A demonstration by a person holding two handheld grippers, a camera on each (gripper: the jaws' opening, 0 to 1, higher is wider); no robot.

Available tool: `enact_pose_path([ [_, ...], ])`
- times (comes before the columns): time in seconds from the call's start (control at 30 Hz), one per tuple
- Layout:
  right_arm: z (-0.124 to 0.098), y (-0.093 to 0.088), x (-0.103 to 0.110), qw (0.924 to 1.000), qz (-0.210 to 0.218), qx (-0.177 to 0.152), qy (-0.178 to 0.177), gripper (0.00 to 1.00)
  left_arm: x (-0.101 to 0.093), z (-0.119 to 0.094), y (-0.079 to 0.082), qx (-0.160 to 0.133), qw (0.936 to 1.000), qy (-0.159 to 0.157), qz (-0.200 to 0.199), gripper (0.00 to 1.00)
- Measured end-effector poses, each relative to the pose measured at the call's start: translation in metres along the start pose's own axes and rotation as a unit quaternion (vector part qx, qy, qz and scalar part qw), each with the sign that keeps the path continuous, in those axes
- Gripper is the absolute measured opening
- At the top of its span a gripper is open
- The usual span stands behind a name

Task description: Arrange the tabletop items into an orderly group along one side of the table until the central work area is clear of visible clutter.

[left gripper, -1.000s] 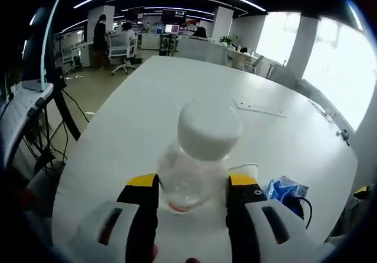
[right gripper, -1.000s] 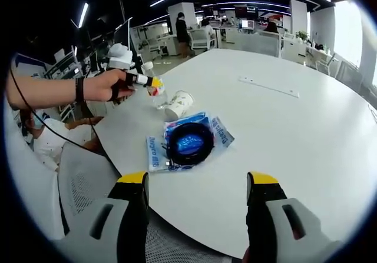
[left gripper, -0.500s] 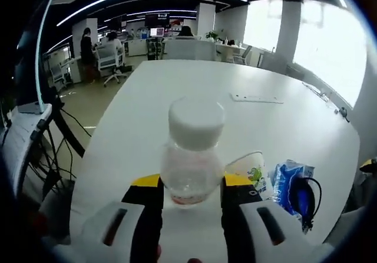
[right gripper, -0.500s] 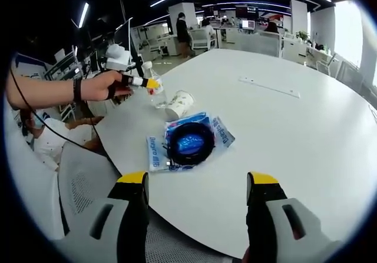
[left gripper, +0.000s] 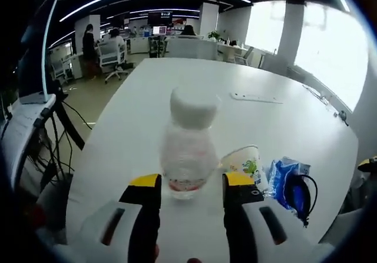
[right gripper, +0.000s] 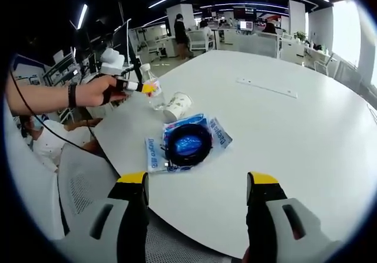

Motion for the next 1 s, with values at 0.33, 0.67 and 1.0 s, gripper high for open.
enact_pose_path([
  [0.33, 0.001, -0.004, 0.003, 1.0000, 0.000, 0.001, 0.004, 0.67, -0.008, -0.020, -0.037, 0.021, 0.9995, -0.012, -0.021, 0.41],
  [0.67, -0.002, -0.003, 0.001, 1.0000, 0.003, -0.002, 0.002, 0.66, -0.036, -0.022, -0.043, 0.029, 0.9981, -0.047, -0.027, 0.43],
  [1.0, -0.002, -0.004, 0.002, 1.0000, 0.003, 0.000, 0.004, 0.66, -0.055, -0.009, -0.027, 0.028, 0.9973, -0.066, -0.020, 0.42],
])
Point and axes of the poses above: the point that each gripper's makers call its tool centre point, and the gripper's own axes: z roughly forward along the fingers, x roughly to its left, y roughly out of its top, the point moved 2 cm from there along -z, roughly backward along the fingers, and after that the axes turned 1 degree about -z, right-handed, at the moved point
